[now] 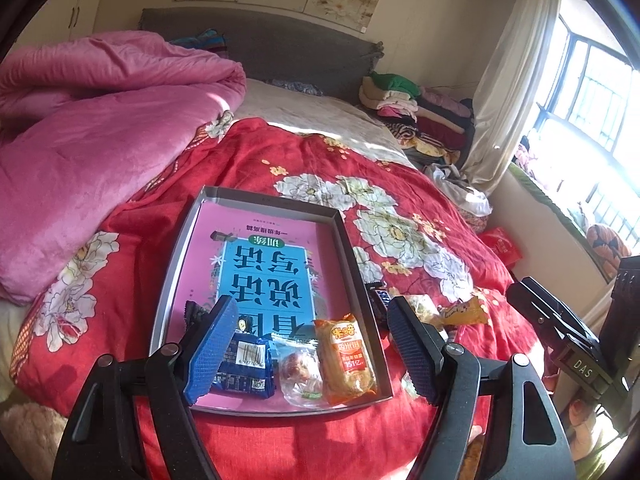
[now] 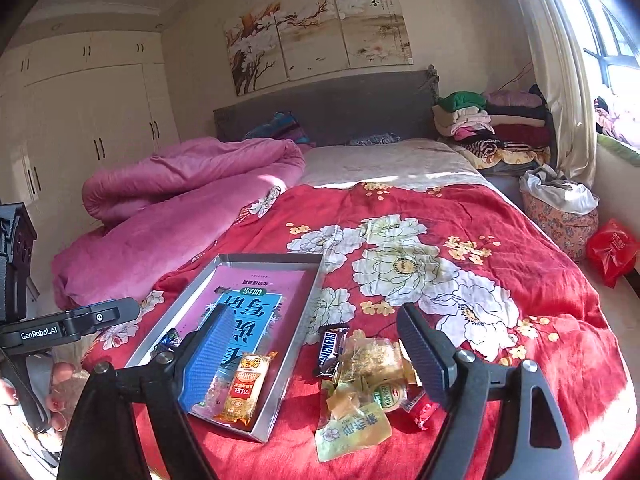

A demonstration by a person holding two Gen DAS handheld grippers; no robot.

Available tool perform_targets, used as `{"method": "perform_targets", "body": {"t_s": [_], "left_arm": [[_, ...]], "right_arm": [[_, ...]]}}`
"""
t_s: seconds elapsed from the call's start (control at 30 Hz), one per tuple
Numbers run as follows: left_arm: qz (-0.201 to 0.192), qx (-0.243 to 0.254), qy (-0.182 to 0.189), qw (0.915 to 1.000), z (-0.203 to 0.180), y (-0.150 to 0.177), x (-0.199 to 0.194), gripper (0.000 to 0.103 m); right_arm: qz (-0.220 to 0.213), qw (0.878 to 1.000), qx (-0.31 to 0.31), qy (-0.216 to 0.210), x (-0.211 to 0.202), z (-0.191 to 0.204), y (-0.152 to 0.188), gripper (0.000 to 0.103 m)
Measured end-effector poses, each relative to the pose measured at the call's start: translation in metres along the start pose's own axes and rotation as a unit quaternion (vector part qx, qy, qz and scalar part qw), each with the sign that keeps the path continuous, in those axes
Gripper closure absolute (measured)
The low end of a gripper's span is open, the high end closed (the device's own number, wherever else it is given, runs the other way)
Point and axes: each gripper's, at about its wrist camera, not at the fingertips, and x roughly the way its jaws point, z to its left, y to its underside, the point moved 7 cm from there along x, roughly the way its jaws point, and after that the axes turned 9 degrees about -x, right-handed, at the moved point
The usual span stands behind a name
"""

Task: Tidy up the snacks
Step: 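Withdraw both tools from the tray toward the remaining snacks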

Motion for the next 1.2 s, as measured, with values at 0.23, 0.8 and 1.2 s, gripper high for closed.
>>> {"method": "perform_targets", "body": {"t_s": [0.23, 0.8, 1.2], "left_arm": [[0.007, 0.013, 0.003, 0.9999, -0.013, 0.005, -0.002, 0.025], [0.048, 0.053, 0.019, 0.9973, -0.057, 0.032, 0.011, 0.025], [0.081, 0.094, 0.020, 0.9921, -0.086, 0.060, 0.026, 0.025]], "right_arm": [[0.012, 1.000, 0.006, 0.014, -0.003, -0.020, 0.005, 0.020], [0.010, 0.999, 0.041, 0.035, -0.017, -0.065, 0.012, 0.020], [0.009, 0.998, 0.044, 0.044, -0.025, -0.087, 0.021, 0.020]]}}
